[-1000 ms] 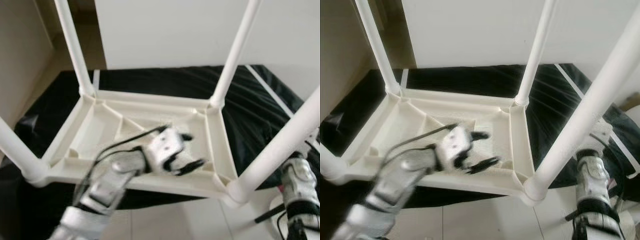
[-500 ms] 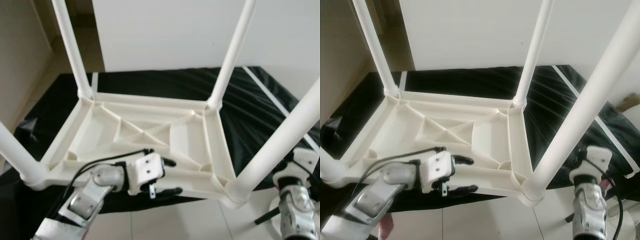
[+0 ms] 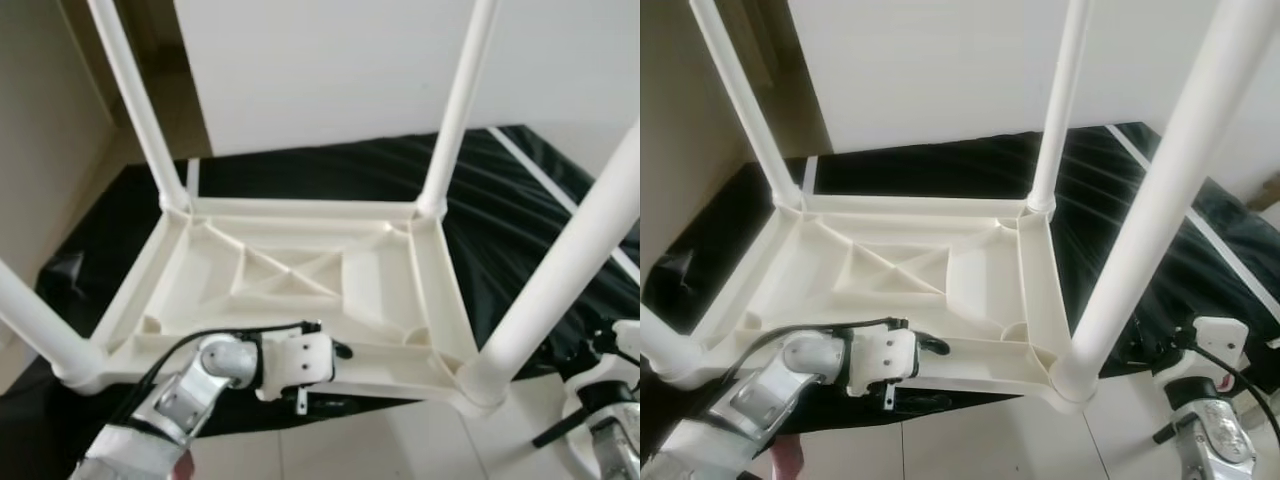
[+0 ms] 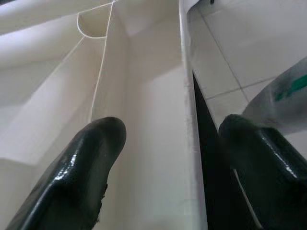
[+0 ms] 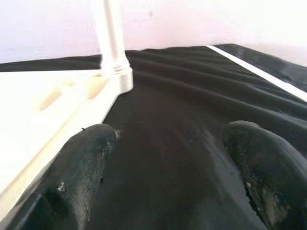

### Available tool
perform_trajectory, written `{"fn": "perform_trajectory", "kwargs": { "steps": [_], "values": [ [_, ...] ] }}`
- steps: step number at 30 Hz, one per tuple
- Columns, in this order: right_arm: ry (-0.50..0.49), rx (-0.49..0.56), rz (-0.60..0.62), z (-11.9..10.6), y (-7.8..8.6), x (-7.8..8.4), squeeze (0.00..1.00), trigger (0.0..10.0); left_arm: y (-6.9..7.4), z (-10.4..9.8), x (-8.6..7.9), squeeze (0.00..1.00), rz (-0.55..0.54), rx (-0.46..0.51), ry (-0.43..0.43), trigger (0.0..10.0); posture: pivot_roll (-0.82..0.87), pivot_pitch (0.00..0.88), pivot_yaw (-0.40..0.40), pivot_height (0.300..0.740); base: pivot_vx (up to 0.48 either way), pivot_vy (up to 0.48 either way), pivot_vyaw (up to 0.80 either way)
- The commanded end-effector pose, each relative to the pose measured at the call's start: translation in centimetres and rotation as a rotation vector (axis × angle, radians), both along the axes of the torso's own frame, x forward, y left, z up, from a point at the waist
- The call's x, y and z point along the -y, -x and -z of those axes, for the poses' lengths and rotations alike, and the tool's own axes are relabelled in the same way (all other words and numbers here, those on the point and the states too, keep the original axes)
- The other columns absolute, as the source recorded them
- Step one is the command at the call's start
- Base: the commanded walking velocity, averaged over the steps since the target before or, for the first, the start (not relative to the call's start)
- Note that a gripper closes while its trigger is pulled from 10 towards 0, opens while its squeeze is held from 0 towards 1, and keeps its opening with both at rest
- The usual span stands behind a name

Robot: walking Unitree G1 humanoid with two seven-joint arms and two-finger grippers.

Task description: Building children table

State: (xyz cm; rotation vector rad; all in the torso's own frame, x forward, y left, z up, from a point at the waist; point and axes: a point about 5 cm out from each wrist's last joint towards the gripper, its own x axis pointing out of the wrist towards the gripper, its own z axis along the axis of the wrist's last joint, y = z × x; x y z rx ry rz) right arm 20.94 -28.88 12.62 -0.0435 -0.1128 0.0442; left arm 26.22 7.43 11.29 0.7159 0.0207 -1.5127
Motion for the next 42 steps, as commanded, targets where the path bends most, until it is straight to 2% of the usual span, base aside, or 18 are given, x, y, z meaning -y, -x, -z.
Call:
{"fn": "perform_trajectory", "kwargs": {
  "steps": [1,3,5,6,7,10,13,16,20,25,26,27,31,34,36,37,40,42],
  "values": [
    [0.007,-0.025,-0.058,-0.2,0.2,-0.3,0.0,10.0,-1.7,0.5,-0.7,0.0,-0.188,0.085,0.01,10.0,-0.05,0.0,0.052,0.74,0.0,0.0,0.0],
    [0.007,-0.025,-0.058,-0.2,0.2,-0.3,0.0,10.0,-1.7,0.5,-0.7,0.0,-0.188,0.085,0.01,10.0,-0.05,0.0,0.052,0.74,0.0,0.0,0.0],
    [0.008,-0.061,-0.134,-0.1,0.3,-0.8,0.0,10.0,-2.3,-0.1,-0.5,0.0,-0.207,0.099,0.037,10.0,-0.05,0.0,0.051,0.74,0.0,0.0,0.0],
    [0.008,-0.061,-0.134,-0.1,0.3,-0.8,0.0,10.0,-2.3,-0.1,-0.5,0.0,-0.207,0.099,0.037,10.0,-0.05,0.0,0.051,0.74,0.0,0.0,0.0],
    [0.012,-0.13,-0.232,0.2,0.8,-1.1,0.0,10.0,-3.2,-0.8,-0.2,0.0,-0.234,0.112,0.075,10.0,-0.05,0.0,0.046,0.74,0.0,0.0,0.0],
    [0.011,-0.217,-0.33,0.4,1.8,-0.5,0.0,10.0,-4.5,-1.9,0.2,0.0,-0.293,0.124,0.144,10.0,-0.05,0.0,0.045,0.74,0.0,0.0,0.0],
    [0.014,-0.239,-0.37,0.2,2.1,-0.3,0.0,10.0,-5.0,-2.2,0.4,0.0,-0.313,0.127,0.164,10.0,-0.05,0.0,0.045,0.74,0.0,0.0,0.0],
    [0.048,-0.304,-0.465,0.0,2.7,-0.1,0.0,10.0,-5.7,-2.6,0.8,0.0,-0.327,0.143,0.185,10.0,-0.05,0.0,0.046,0.74,0.0,0.0,0.0],
    [0.073,-0.358,-0.569,-0.4,2.5,-0.6,0.0,10.0,-6.2,-2.8,1.8,0.0,-0.328,0.154,0.204,10.0,-0.05,0.0,0.048,0.74,0.0,0.0,0.0],
    [0.085,-0.354,-0.622,-0.9,2.0,-1.1,0.0,10.0,-6.2,-2.9,2.6,0.0,-0.324,0.155,0.221,10.0,-0.05,0.0,0.048,0.74,0.0,0.0,0.0],
    [0.106,-0.31,-0.674,-1.8,0.4,-2.2,0.0,10.0,-5.6,-2.9,3.6,0.0,-0.284,0.133,0.25,10.0,-0.04,0.0,0.046,0.74,0.0,0.0,0.0],
    [0.105,-0.296,-0.69,-2.2,-0.2,-2.5,0.0,10.0,-5.4,-2.9,3.9,0.0,-0.265,0.116,0.263,10.0,-0.04,0.0,0.044,0.74,0.0,0.0,0.0],
    [0.117,-0.282,-0.736,-2.8,-1.0,-3.0,0.0,10.0,-4.7,-2.9,4.5,0.0,-0.248,0.087,0.285,10.0,-0.01,0.0,0.032,0.74,0.0,0.0,0.0],
    [0.121,-0.28,-0.748,-2.9,-1.2,-3.0,0.0,10.0,-4.5,-2.9,4.7,0.0,-0.244,0.079,0.288,10.0,-0.01,0.0,0.03,0.74,0.0,0.0,0.0],
    [0.131,-0.266,-0.782,-3.3,-1.9,-3.3,0.0,10.0,-3.5,-2.6,5.0,0.0,-0.202,0.053,0.298,10.0,0.0,0.0,0.032,0.74,0.0,0.0,0.0],
    [0.131,-0.266,-0.782,-3.3,-1.9,-3.3,0.0,10.0,-3.5,-2.6,5.0,0.0,-0.202,0.053,0.298,10.0,0.0,0.0,0.032,0.74,0.0,0.0,0.0],
    [0.15,-0.225,-0.799,-4.0,-3.6,-4.1,0.0,10.0,-2.2,-3.0,4.6,0.0,-0.13,-0.03,0.313,10.0,0.02,0.0,0.029,0.74,0.0,0.0,0.0],
    [0.155,-0.214,-0.791,-4.1,-4.1,-4.1,0.0,10.0,-2.0,-3.3,4.4,0.0,-0.11,-0.05,0.317,10.0,0.02,0.0,0.029,0.74,0.0,0.0,0.0]
  ]
}}
